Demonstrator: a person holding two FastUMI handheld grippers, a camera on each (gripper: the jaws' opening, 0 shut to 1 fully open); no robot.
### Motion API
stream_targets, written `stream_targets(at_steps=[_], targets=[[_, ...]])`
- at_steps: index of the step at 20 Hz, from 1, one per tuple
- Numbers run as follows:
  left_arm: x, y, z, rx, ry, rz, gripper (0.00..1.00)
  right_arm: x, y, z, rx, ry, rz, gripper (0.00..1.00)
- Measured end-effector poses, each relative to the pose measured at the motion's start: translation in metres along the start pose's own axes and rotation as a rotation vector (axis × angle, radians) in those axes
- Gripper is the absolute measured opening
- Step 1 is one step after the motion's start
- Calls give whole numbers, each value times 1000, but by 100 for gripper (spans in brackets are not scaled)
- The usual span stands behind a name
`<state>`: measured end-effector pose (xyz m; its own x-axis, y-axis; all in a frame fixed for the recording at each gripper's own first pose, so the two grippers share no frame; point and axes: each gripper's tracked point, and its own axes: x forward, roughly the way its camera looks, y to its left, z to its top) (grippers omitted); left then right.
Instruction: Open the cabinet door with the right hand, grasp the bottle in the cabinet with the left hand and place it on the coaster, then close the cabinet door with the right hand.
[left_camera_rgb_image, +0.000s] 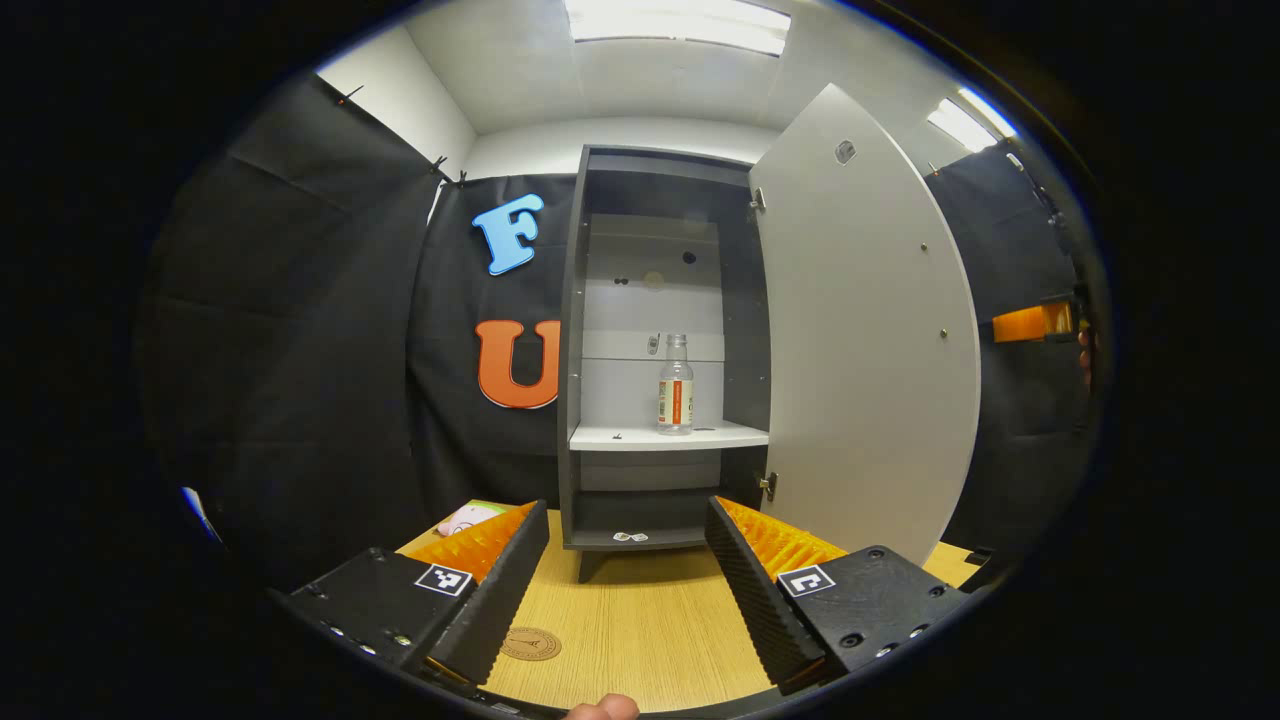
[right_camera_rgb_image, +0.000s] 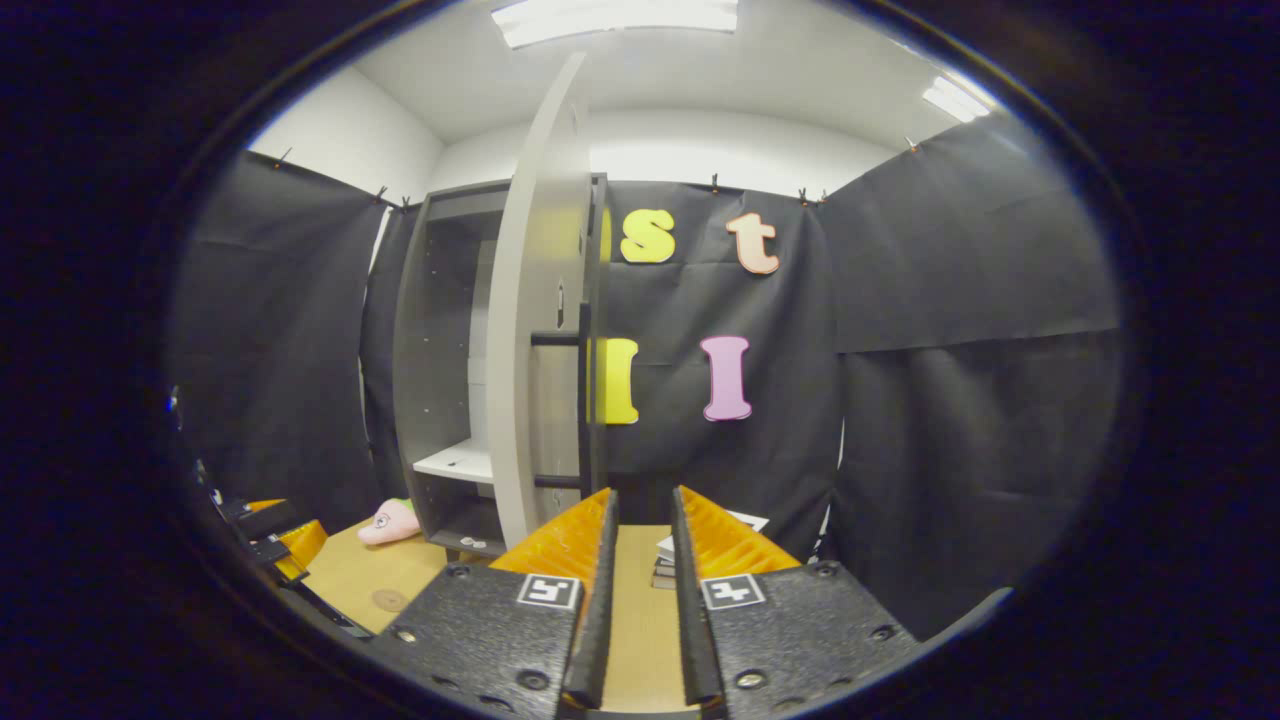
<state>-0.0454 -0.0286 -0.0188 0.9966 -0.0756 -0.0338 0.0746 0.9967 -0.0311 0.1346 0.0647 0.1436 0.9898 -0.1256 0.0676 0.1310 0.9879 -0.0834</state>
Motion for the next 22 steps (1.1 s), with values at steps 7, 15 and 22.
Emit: stream_targets(at_steps=[7, 15, 22], targets=[[5, -6, 8, -2, -8, -2, 95, 12, -1, -11, 90, -41, 32, 85], [85, -31, 62, 0, -50, -115, 95, 16, 6, -31, 112, -12, 89, 90], [190, -59, 109, -47, -55, -199, 95, 21, 8, -36, 124, -16, 97, 90]])
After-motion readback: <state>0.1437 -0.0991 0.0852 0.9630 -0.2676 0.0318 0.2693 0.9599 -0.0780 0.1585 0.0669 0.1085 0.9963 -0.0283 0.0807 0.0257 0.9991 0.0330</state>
